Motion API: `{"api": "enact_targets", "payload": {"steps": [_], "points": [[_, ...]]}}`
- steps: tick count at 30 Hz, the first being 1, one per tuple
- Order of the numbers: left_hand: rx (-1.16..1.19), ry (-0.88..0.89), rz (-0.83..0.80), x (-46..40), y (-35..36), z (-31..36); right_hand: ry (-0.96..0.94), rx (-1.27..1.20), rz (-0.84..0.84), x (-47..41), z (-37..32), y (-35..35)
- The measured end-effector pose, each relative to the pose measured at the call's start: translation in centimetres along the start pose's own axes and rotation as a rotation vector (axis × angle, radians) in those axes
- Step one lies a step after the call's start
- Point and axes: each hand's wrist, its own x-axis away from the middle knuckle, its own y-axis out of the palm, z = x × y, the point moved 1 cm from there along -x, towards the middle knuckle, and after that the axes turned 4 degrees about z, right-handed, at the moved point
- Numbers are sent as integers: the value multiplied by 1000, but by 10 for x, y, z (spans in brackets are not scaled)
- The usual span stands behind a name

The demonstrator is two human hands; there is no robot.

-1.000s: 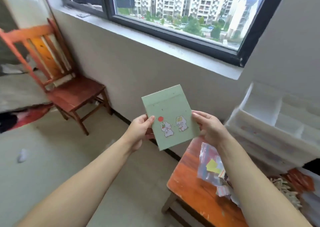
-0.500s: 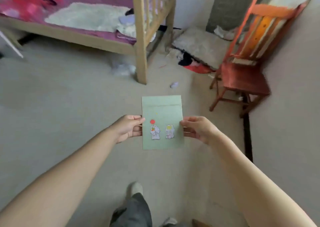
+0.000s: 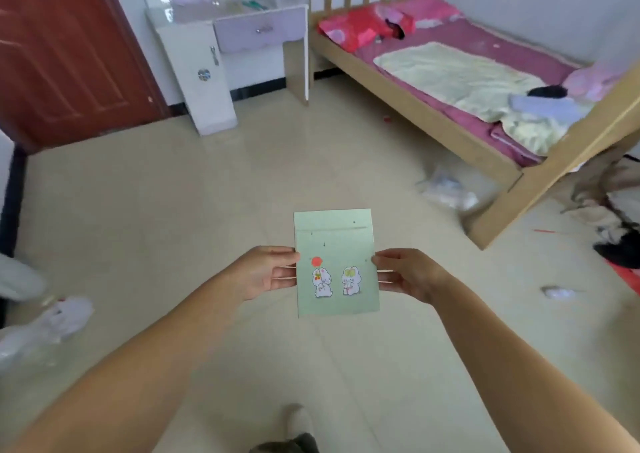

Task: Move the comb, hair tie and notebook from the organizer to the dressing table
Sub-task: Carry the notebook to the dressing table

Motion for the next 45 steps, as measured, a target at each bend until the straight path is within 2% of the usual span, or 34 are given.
{"api": "enact_targets", "payload": {"steps": [6,15,21,28,38,45], "points": [[99,35,96,-60,-78,61,8,63,-67,-106,-72,56],[137,66,136,-220,-130,175,-2,129,-76,-297,-186,58],[244,86,276,-319,-176,272,-4,220,-170,-439,-303,79],[303,99,393,-419,-268,361,12,290,-283,-599,-396,143],[257,102,358,-596,-410,552,-39,228,-224,-815,-550,221],[196,50,325,-731,-480,654,-33,217,-187,-960,-635,246]]}}
